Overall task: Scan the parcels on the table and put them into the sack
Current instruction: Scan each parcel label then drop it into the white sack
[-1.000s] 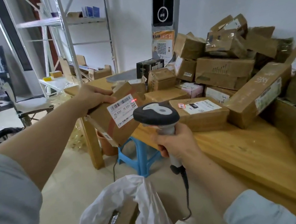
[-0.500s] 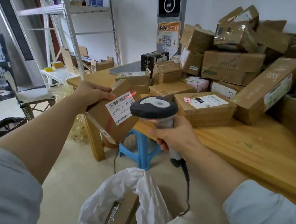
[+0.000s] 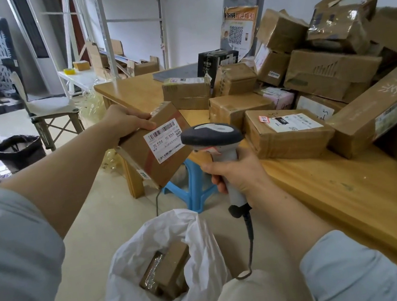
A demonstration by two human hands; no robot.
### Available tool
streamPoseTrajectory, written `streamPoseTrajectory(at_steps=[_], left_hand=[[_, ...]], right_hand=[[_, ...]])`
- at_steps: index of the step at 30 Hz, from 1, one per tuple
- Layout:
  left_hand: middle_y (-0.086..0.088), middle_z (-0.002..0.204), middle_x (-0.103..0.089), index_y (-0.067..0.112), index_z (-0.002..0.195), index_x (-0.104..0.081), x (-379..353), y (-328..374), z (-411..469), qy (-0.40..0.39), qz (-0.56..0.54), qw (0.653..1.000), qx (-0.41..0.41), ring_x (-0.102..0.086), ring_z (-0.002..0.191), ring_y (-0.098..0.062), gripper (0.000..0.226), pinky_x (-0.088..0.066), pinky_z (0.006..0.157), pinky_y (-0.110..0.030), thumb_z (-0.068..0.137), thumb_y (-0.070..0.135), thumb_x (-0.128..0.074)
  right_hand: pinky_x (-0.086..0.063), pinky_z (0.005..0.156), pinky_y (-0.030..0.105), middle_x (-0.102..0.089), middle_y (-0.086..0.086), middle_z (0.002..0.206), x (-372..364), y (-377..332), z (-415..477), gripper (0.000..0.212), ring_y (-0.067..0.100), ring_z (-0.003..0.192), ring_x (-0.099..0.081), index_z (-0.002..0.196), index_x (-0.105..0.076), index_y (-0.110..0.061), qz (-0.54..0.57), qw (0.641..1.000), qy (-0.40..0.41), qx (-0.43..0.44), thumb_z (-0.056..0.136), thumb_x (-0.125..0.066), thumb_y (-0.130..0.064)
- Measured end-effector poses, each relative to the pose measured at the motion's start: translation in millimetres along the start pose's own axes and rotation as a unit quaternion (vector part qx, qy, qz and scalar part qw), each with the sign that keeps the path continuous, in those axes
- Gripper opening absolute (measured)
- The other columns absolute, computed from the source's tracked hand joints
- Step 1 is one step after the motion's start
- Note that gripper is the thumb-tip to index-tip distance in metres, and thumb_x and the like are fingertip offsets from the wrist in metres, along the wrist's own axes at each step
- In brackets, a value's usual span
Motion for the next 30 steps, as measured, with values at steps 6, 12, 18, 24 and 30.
streamPoseTrajectory(at_steps=[6,12,18,24,30], left_hand=[[-0.011,0.103,-0.066,0.016,0.122,-0.065,-13,-58,5,0.017,-0.066,0.995,0.067,-0.067,0.080,-0.026,0.050,-0.058,0.065,-0.037,0.075,0.010,-0.080],[-0.019,0.100,-0.065,0.003,0.096,-0.060,-49,-171,-5,0.044,-0.049,0.971,0.229,-0.062,0.083,-0.028,0.035,-0.055,0.076,-0.040,0.076,0.024,-0.079],[-0.012,0.079,-0.059,0.002,0.098,-0.056,-87,-261,-31,0.043,0.024,0.944,0.325,-0.057,0.067,-0.023,0.035,-0.049,0.059,-0.033,0.082,0.029,-0.072],[-0.015,0.091,-0.064,0.005,0.097,-0.058,-112,-281,-22,0.057,0.044,0.941,0.332,-0.061,0.071,-0.024,0.040,-0.049,0.055,-0.031,0.074,0.030,-0.079],[-0.016,0.121,-0.056,0.005,0.132,-0.043,-137,-269,-5,-0.005,0.063,0.941,0.333,-0.055,0.114,-0.034,0.080,-0.050,0.090,-0.043,0.073,0.045,-0.080]], right_hand=[[-0.044,0.046,0.025,-0.057,0.004,0.055,-10,27,8,0.011,0.014,0.047,-0.050,0.076,-0.063,-0.009,0.031,0.996,-0.014,-0.081,0.082,-0.072,-0.011],[-0.039,0.042,0.023,-0.053,0.004,0.047,-24,60,18,0.020,0.013,0.037,-0.046,0.067,-0.058,-0.009,0.072,0.985,-0.021,-0.156,0.082,-0.070,-0.007],[-0.042,0.044,0.024,-0.056,0.003,0.047,-31,86,36,0.018,0.014,0.041,-0.049,0.068,-0.060,-0.008,0.060,0.978,-0.033,-0.195,0.080,-0.073,-0.009],[-0.045,0.046,0.024,-0.058,0.004,0.054,-36,104,51,0.013,0.015,0.046,-0.051,0.073,-0.063,-0.008,0.055,0.973,-0.041,-0.220,0.079,-0.074,-0.012],[-0.048,0.049,0.025,-0.061,0.004,0.058,-36,112,63,0.017,0.014,0.049,-0.054,0.087,-0.066,-0.005,0.037,0.971,-0.031,-0.235,0.079,-0.075,-0.016]])
Point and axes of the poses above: each hand's wrist, its own z-axis towards the middle knuckle, its own x-axis out of the back of the hand, y = z × x, the point moved 1 cm from there along z, towards the middle knuckle
